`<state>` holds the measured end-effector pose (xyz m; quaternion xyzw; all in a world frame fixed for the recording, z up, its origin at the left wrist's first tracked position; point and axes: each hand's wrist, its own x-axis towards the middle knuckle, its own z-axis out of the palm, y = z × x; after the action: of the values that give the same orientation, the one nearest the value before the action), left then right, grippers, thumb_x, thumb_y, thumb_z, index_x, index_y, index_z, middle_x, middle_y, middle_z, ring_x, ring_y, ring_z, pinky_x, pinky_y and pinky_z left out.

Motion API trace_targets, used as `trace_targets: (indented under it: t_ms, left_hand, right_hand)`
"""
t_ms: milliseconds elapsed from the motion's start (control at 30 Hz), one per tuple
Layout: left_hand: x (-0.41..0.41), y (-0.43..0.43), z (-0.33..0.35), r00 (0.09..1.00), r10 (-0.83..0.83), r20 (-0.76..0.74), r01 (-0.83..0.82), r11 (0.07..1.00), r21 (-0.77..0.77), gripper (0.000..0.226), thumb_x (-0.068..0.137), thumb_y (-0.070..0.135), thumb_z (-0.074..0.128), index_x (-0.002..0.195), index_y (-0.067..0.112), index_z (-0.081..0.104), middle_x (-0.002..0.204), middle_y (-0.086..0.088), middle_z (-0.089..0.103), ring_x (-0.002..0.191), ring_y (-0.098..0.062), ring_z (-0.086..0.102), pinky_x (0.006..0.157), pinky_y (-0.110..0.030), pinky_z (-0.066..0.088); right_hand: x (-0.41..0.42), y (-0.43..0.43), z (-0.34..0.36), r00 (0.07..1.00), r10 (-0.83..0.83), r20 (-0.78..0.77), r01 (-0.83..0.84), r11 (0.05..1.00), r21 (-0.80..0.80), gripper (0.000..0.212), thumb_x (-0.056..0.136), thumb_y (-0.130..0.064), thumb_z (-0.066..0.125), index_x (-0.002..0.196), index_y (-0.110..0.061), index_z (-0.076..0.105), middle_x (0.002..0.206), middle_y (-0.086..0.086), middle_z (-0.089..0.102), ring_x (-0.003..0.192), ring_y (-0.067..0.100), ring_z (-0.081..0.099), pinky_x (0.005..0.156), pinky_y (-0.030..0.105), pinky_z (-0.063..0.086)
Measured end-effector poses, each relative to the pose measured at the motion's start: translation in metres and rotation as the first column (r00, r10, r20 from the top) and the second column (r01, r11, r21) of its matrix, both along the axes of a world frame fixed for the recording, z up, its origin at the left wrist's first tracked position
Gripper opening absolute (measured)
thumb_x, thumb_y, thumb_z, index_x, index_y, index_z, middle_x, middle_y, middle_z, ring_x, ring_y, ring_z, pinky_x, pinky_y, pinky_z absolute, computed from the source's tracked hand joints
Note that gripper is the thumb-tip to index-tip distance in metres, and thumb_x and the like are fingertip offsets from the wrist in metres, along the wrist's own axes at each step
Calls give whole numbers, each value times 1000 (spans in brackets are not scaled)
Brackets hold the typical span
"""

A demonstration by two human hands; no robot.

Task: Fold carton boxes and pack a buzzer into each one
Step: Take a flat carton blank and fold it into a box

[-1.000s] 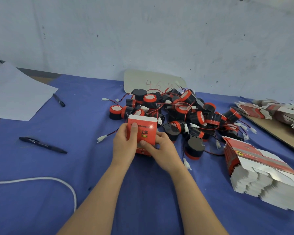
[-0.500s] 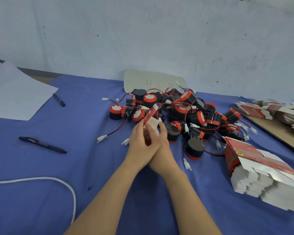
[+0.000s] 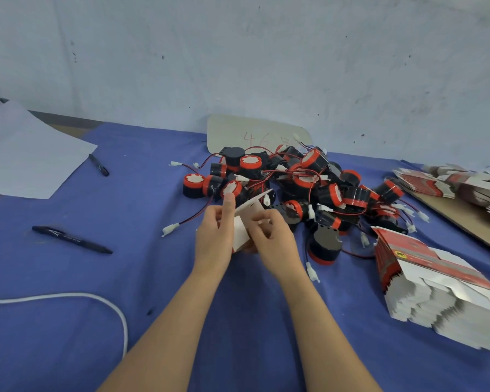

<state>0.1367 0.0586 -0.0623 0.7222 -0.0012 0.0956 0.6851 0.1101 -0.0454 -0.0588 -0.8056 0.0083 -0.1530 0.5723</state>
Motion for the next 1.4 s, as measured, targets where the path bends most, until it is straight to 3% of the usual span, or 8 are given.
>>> trace_targets:
  t_ms: [233, 367, 433, 800, 933, 1133, 1267, 1400]
  left_hand:
    - [-8, -4, -7, 972, -68, 224, -19, 930, 367, 81, 69, 80, 28, 118, 23, 57, 110, 11, 61, 111, -14, 55, 109, -47, 32]
    - [-9, -3, -9, 964, -145, 224, 16, 867, 497, 73, 73, 80, 32, 118, 27, 54, 111, 16, 57, 116, -9, 50, 117, -46, 12]
    - [-10, -6, -11, 965, -137, 225, -2, 851, 526, 64, 77, 72, 50, 120, 24, 52, 114, 11, 57, 112, -12, 51, 111, -44, 27]
    - [-7, 1, 8, 999, -3, -38, -11, 933, -360, 22, 90, 12, 40, 101, 26, 52, 107, 5, 59, 100, -18, 56, 77, -34, 47]
    - [-6, 3, 7, 997, 71, -7, -70, 956, -284, 29, 94, 7, 33, 100, 28, 52, 101, 16, 57, 90, 2, 52, 69, -20, 42]
    - [-3, 7, 7, 947, 322, 2, -317, 932, -176, 16, 91, 9, 50, 98, 22, 54, 99, 12, 51, 85, -2, 51, 68, -19, 42]
    - [0, 12, 7, 941, 314, -127, -334, 923, -189, 9, 94, 19, 46, 89, 25, 52, 91, 8, 54, 75, -6, 50, 55, -22, 36]
    - [6, 15, 6, 967, 211, -143, -248, 908, -337, 9, 93, 14, 54, 90, 23, 53, 104, -2, 61, 93, -17, 57, 78, -32, 52]
  right_hand:
    - [0, -2, -6, 932, -348, 103, 348, 772, -532, 35, 89, -23, 60, 121, -12, 52, 119, 6, 44, 101, 28, 53, 71, 32, 43]
    - [0, -9, -4, 950, -289, 117, 307, 804, -509, 44, 88, -15, 61, 131, -15, 53, 148, 9, 27, 129, 27, 31, 100, 24, 37]
    - [0, -10, -2, 970, -214, 115, 243, 872, -425, 35, 89, -4, 53, 123, -11, 58, 131, 7, 48, 111, 20, 49, 81, 4, 35]
    - [9, -16, -3, 945, -299, -129, 315, 940, 130, 31, 97, -10, 47, 127, -10, 58, 103, 1, 65, 93, 21, 62, 72, 18, 52]
    - [10, -18, -7, 928, -293, -232, 343, 914, 217, 31, 97, -4, 44, 121, -13, 61, 98, 8, 66, 98, 33, 62, 88, 51, 53]
    - [4, -14, -10, 948, -315, -47, 279, 893, -352, 29, 90, -10, 46, 91, -13, 74, 100, 4, 65, 89, 19, 57, 68, 28, 43]
    - [-1, -3, -5, 974, -223, -44, 177, 864, -472, 46, 92, -34, 52, 56, -5, 46, 55, 12, 41, 53, 17, 29, 51, 32, 20]
    - [-2, -8, -1, 963, -261, -68, 211, 887, -411, 24, 92, -19, 52, 79, -4, 65, 71, 10, 62, 60, 21, 50, 52, 33, 37]
